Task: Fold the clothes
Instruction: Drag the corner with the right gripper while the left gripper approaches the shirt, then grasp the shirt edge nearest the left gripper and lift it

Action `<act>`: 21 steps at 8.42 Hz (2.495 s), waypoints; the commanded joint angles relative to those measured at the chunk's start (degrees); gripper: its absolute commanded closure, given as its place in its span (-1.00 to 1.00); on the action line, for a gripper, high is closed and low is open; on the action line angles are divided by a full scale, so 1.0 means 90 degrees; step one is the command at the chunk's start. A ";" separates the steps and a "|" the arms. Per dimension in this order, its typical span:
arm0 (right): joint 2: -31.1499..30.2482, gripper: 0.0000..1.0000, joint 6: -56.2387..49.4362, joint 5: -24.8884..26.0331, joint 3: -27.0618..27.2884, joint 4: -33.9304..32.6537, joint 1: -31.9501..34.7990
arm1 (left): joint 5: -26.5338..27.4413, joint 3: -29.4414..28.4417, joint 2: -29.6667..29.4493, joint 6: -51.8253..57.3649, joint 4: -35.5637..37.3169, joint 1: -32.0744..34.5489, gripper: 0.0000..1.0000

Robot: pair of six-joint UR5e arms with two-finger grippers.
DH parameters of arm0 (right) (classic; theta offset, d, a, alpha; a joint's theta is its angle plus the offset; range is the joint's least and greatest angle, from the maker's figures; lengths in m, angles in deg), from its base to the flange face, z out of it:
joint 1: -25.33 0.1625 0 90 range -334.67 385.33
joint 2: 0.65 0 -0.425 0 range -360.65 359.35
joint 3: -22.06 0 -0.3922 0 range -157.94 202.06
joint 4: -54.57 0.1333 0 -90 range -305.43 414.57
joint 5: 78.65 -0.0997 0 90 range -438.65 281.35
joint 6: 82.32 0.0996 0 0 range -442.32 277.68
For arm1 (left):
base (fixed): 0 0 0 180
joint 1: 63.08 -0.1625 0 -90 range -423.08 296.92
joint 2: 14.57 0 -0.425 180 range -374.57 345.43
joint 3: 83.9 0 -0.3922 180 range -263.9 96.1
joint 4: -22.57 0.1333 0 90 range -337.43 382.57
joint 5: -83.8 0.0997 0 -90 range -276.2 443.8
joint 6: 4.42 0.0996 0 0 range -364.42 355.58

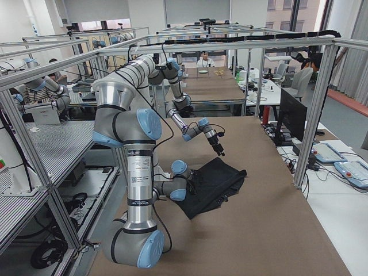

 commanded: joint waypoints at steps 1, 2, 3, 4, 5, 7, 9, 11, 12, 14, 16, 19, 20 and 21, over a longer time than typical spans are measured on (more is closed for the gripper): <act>0.0012 -0.88 -0.0330 -0.0097 -0.0156 -0.0026 0.0527 | 0.0108 0.0667 0.0427 0.0000 0.1014 -0.0289 -0.89; 0.0012 -0.88 -0.0330 -0.0097 -0.0166 -0.0026 0.0528 | 0.0108 0.0590 0.0399 0.0078 0.1015 -0.0299 -0.89; 0.0012 -0.88 -0.0330 -0.0097 -0.0167 -0.0026 0.0519 | 0.0098 0.0483 0.0389 0.0233 0.0996 -0.0299 -0.89; 0.0012 -0.88 -0.0330 -0.0097 -0.0167 -0.0026 0.0509 | 0.0078 0.0317 0.0360 0.0515 0.0957 -0.0289 -0.89; 0.0012 -0.88 -0.0320 -0.0097 -0.0167 -0.0026 0.0509 | 0.0078 0.0122 0.0359 0.0537 0.0715 -0.0270 -0.89; 0.0012 -0.88 -0.0320 -0.0088 -0.0176 -0.0026 0.0509 | 0.0078 -0.0182 0.0359 0.0731 0.0371 -0.0202 -0.89; 0.0022 -0.88 -0.0320 -0.0088 -0.0176 -0.0026 0.0499 | 0.0078 -0.0251 0.0340 0.0733 0.0370 -0.0172 -0.89; 0.0022 -0.87 -0.0320 -0.0088 -0.0176 -0.0026 0.0489 | 0.0069 -0.0396 0.0311 0.0733 0.0371 -0.0192 -0.89; 0.0022 -0.87 -0.0320 -0.0088 -0.0196 -0.0026 0.0499 | 0.0069 -0.0455 0.0253 0.0733 0.0370 -0.0201 -0.89; 0.0041 -0.87 -0.0320 -0.0078 -0.0264 -0.0026 0.0489 | 0.0049 -0.0456 0.0252 0.0733 0.0370 -0.0201 -0.89; 0.0051 -0.87 -0.0320 -0.0078 -0.0264 -0.0016 0.0489 | 0.0088 -0.0437 0.0203 0.0733 0.0380 -0.0211 0.59; 0.0081 -0.86 -0.0320 -0.0039 -0.0332 -0.0016 0.0489 | -0.0028 -0.0388 0.0194 0.0742 0.0438 -0.0240 1.00; 0.0081 -0.86 -0.0320 -0.0039 -0.0352 -0.0007 0.0489 | -0.0135 -0.0407 0.0106 0.0743 0.0458 -0.0241 1.00; 0.0081 -0.86 -0.0320 -0.0048 -0.0352 0.0003 0.0489 | -0.0137 -0.0427 0.0028 0.0743 0.0468 -0.0183 1.00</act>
